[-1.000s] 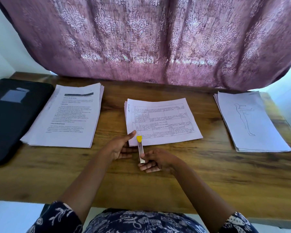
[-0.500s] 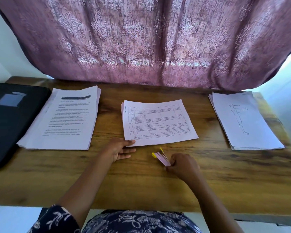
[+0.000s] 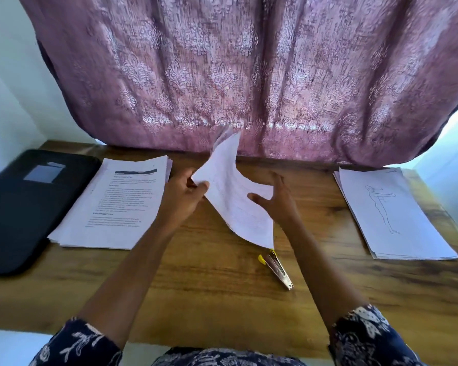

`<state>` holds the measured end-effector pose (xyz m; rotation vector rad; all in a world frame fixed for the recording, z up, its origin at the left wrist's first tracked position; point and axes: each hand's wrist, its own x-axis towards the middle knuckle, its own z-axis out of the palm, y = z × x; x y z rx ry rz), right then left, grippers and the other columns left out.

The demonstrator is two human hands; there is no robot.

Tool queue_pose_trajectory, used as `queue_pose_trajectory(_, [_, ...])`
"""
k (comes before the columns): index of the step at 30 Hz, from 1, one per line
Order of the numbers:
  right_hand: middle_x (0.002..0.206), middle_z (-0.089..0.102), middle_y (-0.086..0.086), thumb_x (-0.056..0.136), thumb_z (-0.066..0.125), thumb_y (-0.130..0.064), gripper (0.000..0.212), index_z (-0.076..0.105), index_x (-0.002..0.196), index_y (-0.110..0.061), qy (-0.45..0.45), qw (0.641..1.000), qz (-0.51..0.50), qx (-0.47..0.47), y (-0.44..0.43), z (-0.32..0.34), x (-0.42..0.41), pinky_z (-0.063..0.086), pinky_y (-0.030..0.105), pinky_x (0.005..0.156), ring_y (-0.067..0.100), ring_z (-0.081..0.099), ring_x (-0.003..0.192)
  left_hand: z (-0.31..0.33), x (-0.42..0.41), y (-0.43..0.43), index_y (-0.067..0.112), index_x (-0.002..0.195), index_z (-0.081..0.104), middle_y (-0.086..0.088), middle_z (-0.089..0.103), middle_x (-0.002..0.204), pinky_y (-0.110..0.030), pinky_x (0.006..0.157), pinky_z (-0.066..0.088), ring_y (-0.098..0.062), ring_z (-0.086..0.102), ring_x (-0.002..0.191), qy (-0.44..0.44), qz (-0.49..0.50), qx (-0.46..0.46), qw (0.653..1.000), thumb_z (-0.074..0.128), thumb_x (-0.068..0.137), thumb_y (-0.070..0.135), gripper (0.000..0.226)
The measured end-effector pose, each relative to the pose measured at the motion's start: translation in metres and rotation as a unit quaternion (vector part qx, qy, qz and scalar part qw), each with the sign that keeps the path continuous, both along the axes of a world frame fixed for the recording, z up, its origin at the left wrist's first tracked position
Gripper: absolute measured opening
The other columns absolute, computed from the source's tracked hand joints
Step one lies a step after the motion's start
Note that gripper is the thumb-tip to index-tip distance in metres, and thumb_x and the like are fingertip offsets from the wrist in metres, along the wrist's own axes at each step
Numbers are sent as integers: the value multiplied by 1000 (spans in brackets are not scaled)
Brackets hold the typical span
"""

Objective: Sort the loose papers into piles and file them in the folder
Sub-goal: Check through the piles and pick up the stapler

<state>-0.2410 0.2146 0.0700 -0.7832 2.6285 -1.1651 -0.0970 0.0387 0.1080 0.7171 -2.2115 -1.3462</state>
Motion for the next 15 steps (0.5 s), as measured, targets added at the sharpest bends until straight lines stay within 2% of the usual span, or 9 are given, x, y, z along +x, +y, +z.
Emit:
queue_pose_trajectory(2, [155, 28, 6, 63, 79, -57, 110, 22, 151, -24, -48, 995, 23, -88, -17, 0, -20, 35, 54, 108, 26, 31, 140, 31, 7, -15, 18, 107, 64, 5, 72, 95, -26, 70, 58, -19, 71, 89, 64, -38, 26, 997, 69, 87, 20, 21])
queue_pose_trajectory(4, [157, 24, 2, 55, 85, -57, 124, 16, 152, -22, -103, 977, 59, -175, -30, 5, -27, 36, 55, 108, 19, 28, 142, 57, 19, -33, 26, 98, 63, 12, 74, 91, -33, 74, 58, -15, 71, 88, 98, -66, 23, 993, 70, 85, 18, 17])
queue_pose_trajectory(6, [149, 34, 5, 59, 90, -32, 117, 18, 151, -23, -130, 958, 92, -237, -44, 15, -22, 45, 47, 103, 12, 37, 134, 78, 30, -51, 23, 97, 61, 17, 73, 85, -24, 70, 57, -6, 70, 83, 105, -101, 31, 989, 64, 90, 5, 21])
queue_pose_trajectory(7, [140, 42, 6, 60, 90, -22, 110, 24, 147, -31, -141, 948, 110, -262, -49, 18, -19, 51, 40, 96, 11, 45, 126, 84, 33, -58, 19, 96, 59, 18, 73, 82, -19, 67, 55, -3, 70, 81, 103, -115, 37, 987, 60, 90, 0, 20])
queue_pose_trajectory(9, [122, 54, 8, 50, 93, -37, 98, 40, 133, -45, -166, 927, 148, -303, -61, 21, -11, 56, 34, 84, 16, 56, 112, 94, 41, -79, 15, 95, 58, 18, 73, 78, -15, 63, 53, -1, 69, 77, 107, -117, 45, 986, 56, 90, -5, 21])
queue_pose_trajectory(10, [119, 55, 13, 46, 91, -49, 96, 44, 128, -42, -164, 924, 151, -310, -70, 23, -8, 56, 36, 84, 22, 57, 111, 98, 45, -91, 15, 95, 59, 17, 73, 78, -16, 62, 54, -2, 69, 76, 116, -111, 60, 985, 55, 90, -5, 22])
queue_pose_trajectory(12, [124, 50, 18, 48, 88, -54, 94, 42, 128, -39, -138, 932, 139, -304, -85, 24, -5, 53, 46, 89, 32, 54, 115, 102, 53, -112, 14, 102, 64, 8, 75, 86, -27, 67, 57, -10, 71, 81, 132, -106, 103, 980, 62, 87, 1, 20])
queue_pose_trajectory(13, [130, 47, 14, 54, 89, -48, 92, 39, 131, -40, -140, 931, 133, -310, -93, 27, -3, 52, 47, 91, 30, 52, 118, 104, 56, -125, 13, 106, 66, 2, 75, 94, -33, 73, 58, -17, 71, 86, 137, -105, 129, 977, 64, 82, 6, 25])
queue_pose_trajectory(15, [140, 47, 6, 74, 82, -22, 79, 37, 139, -27, -194, 912, 177, -317, -103, 32, 3, 52, 42, 94, 22, 54, 121, 106, 62, -146, 13, 113, 66, -5, 73, 102, -39, 81, 56, -22, 69, 92, 134, -106, 176, 969, 62, 76, 10, 37])
